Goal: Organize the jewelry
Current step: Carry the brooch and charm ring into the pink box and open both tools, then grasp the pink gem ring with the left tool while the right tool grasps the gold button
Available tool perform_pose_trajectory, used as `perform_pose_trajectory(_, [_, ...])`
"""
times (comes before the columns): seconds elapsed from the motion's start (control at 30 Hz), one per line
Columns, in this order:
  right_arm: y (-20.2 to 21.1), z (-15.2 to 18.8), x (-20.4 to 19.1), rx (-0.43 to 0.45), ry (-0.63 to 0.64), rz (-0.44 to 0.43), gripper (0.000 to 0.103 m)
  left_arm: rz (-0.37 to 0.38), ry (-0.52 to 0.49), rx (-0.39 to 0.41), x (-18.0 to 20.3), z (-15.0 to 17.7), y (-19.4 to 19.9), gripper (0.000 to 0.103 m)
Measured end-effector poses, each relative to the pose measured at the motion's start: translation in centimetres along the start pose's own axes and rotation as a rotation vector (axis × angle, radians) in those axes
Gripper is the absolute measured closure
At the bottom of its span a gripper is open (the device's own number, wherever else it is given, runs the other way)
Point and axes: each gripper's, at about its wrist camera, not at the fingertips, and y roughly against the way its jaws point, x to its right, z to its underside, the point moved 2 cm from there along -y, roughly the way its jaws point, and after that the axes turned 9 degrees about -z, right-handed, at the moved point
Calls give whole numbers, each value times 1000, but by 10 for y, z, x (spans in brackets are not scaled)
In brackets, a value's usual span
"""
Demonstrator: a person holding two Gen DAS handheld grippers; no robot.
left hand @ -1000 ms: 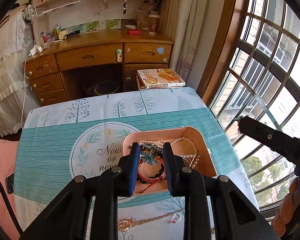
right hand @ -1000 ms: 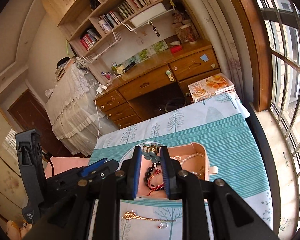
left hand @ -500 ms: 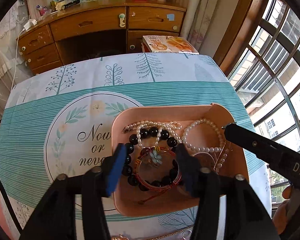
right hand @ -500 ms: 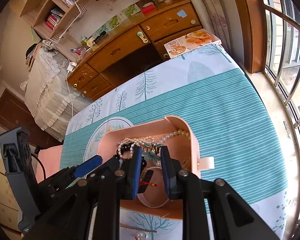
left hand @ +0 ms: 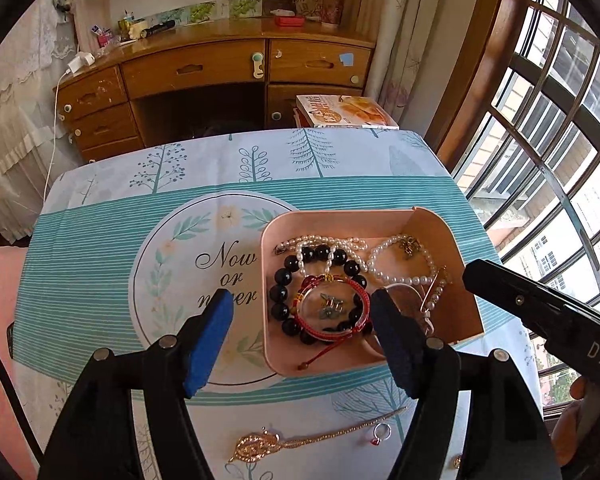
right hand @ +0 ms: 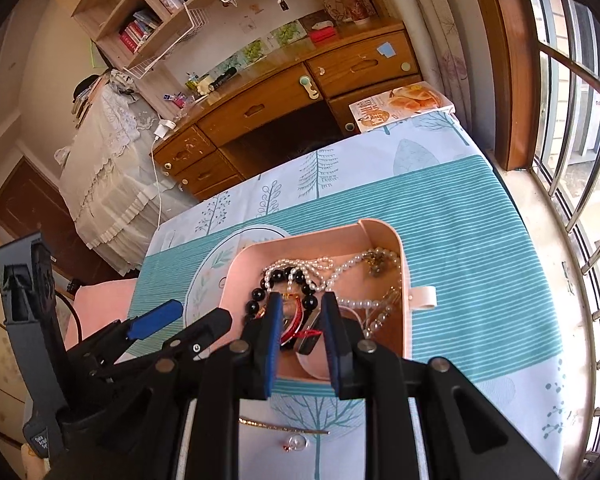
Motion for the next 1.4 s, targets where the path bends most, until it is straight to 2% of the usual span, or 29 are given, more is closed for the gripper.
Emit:
perform_pose_trajectory(0.4, [68, 59, -43, 14, 182, 60, 83, -41, -3, 115, -25, 41, 85, 28])
perform_pose_trajectory(0.57, [92, 84, -49, 8, 247, 95, 83, -54, -31, 164, -25, 65, 112, 27])
perform_pose_trajectory(0.63, [100, 93, -49, 7, 263, 112, 83, -58, -48, 183, -24, 75, 120, 22])
perform_pose_trajectory(0.77, [107, 113, -42, -12, 281, 147, 83, -65, -93, 200, -17, 98, 127, 20])
perform_pose_trajectory(1.03, [85, 149, -24, -119, 320, 176, 83, 3, -161, 133, -6, 143, 106, 20])
perform_pose_trajectory(1.27, [69, 177, -14, -172, 380, 185, 81, 68, -207, 58, 1, 181, 82, 20])
perform_pose_trajectory(1.4, [61, 187, -7, -193, 393, 181, 80, 63, -224, 14, 7, 194, 65, 20])
